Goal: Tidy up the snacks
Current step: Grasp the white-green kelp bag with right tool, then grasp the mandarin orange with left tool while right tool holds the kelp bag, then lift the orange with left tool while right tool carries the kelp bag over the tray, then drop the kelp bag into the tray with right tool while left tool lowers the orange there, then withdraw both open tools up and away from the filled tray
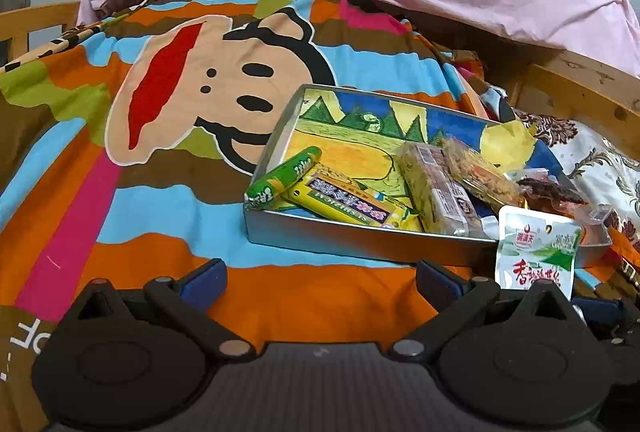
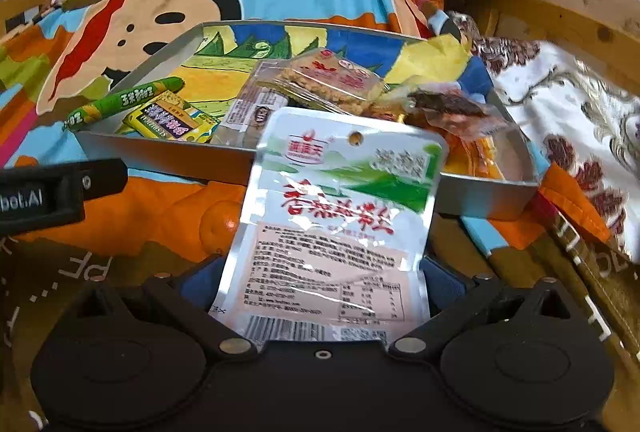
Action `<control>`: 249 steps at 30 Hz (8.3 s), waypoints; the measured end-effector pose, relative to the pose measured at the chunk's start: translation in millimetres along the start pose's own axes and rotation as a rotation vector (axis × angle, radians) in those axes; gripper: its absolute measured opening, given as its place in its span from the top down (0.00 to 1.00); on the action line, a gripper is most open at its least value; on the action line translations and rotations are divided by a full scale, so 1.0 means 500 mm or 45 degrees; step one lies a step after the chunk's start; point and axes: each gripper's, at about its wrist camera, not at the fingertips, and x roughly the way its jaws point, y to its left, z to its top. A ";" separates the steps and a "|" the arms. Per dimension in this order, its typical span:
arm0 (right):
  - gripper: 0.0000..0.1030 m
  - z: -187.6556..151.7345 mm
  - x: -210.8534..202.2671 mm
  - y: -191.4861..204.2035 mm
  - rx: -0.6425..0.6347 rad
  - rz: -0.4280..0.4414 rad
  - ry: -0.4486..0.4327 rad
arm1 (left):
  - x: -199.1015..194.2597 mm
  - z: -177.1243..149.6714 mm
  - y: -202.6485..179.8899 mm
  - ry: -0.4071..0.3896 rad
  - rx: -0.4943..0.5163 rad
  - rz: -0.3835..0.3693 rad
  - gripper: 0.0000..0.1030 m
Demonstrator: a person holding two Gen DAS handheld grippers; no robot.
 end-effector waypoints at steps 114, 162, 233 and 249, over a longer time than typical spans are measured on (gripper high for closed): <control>0.05 0.292 -0.002 0.083 -0.200 0.101 -0.478 | 0.044 0.176 0.068 -0.344 0.182 -0.173 0.65; 0.01 0.375 0.193 0.111 -0.371 0.169 0.052 | 0.131 0.119 0.040 -0.080 0.362 -0.309 0.26; 0.01 0.014 -0.378 -0.097 0.090 0.134 -0.486 | -0.339 0.036 -0.015 -0.330 0.165 -0.073 0.00; 0.01 -0.090 -0.413 -0.100 0.150 0.134 -0.456 | -0.397 -0.039 -0.014 -0.262 0.208 -0.003 0.01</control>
